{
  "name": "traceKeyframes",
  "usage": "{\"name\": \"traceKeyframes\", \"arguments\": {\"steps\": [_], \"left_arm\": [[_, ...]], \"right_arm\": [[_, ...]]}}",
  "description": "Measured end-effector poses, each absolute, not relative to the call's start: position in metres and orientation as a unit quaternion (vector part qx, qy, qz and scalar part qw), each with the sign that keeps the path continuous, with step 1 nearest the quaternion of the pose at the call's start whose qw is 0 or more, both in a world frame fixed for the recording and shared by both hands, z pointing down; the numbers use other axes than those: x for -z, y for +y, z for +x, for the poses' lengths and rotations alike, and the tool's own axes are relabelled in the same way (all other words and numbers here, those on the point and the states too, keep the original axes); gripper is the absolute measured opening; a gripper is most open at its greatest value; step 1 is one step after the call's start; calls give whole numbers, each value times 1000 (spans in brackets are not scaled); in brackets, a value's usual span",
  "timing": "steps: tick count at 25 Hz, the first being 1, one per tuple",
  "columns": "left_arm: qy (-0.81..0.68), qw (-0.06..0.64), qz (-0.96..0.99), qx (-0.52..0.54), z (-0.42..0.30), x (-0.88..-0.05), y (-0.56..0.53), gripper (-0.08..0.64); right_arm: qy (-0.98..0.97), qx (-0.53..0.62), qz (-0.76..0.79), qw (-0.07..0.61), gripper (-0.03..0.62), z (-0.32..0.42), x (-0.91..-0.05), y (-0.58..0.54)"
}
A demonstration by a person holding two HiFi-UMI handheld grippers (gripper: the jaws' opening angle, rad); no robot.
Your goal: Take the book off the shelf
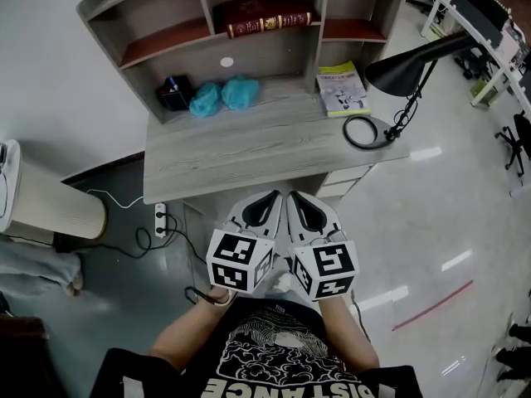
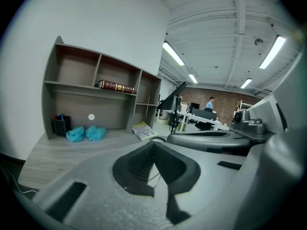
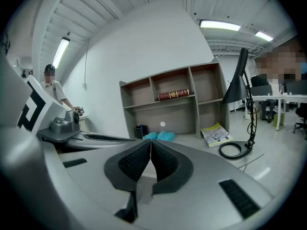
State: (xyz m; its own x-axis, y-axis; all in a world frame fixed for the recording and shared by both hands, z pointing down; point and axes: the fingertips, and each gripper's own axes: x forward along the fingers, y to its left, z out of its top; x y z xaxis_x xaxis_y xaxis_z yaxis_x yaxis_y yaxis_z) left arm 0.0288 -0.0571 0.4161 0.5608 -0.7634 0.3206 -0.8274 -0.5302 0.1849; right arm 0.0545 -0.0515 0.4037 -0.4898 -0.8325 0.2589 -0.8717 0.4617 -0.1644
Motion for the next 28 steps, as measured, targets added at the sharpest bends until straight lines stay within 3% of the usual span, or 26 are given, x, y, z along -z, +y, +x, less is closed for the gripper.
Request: {"name": "traceKeyframes", "arguments": {"steps": [28], "left_arm": [[-442, 214, 870, -40, 50, -409, -242, 5]], "right_arm": [[-847, -127, 510, 87, 17, 77, -400, -224]]}}
